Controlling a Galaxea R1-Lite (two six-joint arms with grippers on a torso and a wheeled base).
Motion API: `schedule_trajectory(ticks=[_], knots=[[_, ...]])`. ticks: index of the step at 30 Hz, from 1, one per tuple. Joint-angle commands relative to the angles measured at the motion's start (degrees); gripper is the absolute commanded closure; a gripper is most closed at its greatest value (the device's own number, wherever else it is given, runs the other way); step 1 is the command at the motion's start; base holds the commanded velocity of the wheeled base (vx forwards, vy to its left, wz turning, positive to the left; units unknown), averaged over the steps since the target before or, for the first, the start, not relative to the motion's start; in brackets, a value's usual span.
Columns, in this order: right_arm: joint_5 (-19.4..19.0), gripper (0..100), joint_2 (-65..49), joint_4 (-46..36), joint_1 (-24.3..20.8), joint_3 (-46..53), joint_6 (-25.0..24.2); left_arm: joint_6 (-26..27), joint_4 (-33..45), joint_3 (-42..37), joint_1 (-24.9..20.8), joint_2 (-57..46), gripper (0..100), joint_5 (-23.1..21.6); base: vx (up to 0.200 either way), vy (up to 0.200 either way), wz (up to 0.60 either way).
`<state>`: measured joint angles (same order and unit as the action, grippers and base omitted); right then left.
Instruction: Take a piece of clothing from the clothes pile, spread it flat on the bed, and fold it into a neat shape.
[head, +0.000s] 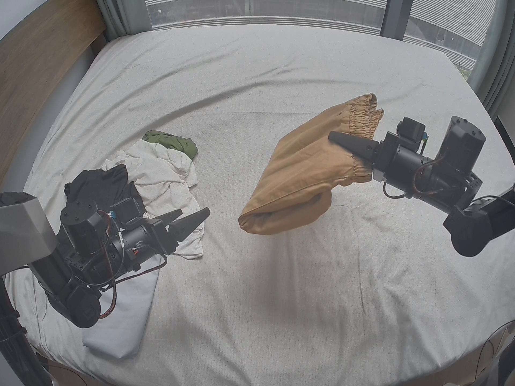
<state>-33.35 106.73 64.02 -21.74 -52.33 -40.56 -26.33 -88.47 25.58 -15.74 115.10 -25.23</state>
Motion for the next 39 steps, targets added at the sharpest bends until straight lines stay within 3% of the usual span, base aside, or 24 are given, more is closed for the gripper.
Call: schedule_trajectory(ticks=[1,25,39], knots=[[-0.04,100,3.49,-1.80,0.20,-4.36,-0.05,-0.04,-0.04,0.00,0.09,0.12,0,0.01,0.000,0.000,0.00],[0.04,100,14.74,-14.28,-0.15,-28.00,-0.05,-0.04,-0.04,-0.26,0.62,-0.05,0,-0.34,0.000,0.000,0.00],[0.13,100,23.96,-27.29,-0.15,-51.11,-0.05,-0.12,-0.04,-0.35,1.68,-0.14,0,-0.87,0.000,0.000,0.00]])
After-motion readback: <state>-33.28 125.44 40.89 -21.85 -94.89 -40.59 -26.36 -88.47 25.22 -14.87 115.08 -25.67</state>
